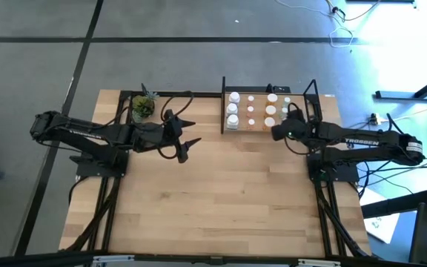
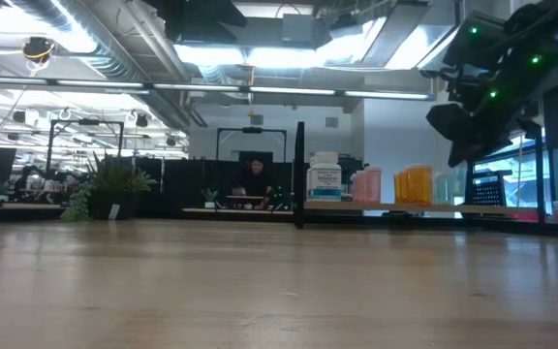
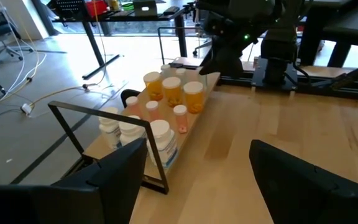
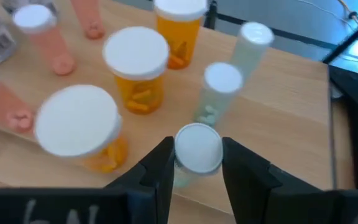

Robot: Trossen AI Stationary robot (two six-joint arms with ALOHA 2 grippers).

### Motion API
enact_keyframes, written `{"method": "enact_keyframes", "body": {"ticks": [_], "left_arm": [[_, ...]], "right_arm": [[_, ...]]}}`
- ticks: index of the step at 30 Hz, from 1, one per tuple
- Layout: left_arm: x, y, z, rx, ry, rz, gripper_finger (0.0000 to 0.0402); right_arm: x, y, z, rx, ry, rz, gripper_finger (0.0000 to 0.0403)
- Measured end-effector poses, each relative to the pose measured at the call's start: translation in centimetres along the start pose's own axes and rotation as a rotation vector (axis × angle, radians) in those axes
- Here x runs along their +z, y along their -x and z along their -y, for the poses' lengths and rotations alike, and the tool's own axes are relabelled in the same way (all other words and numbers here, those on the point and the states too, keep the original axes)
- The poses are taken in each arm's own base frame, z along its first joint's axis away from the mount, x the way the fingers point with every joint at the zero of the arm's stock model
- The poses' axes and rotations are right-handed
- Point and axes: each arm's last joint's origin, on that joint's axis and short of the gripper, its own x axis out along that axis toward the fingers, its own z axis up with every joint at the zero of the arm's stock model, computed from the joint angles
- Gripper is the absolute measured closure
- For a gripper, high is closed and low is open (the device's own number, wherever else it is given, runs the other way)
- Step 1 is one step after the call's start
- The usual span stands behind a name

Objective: Pick and place medicine bottles onto shelf by color
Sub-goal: Put the blue pill bottle on the shelf aligned with the other blue pill bottles

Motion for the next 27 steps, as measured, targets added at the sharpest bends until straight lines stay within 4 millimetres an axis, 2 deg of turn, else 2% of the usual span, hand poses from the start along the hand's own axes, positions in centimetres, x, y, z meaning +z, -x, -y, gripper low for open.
{"method": "enact_keyframes", "body": {"ticks": [9,27], "left_arm": [[0.00,0.00,0.00,0.000,0.000,0.000,0.0122],[0.00,0.00,0.00,0.001,0.000,0.000,0.0122]], "right_arm": [[-0.42,-0.42,-0.10,0.018,0.088,0.010,0.0281],[-0.75,-0.55,0.18,-0.034,0.132,-0.005,0.0281]]}}
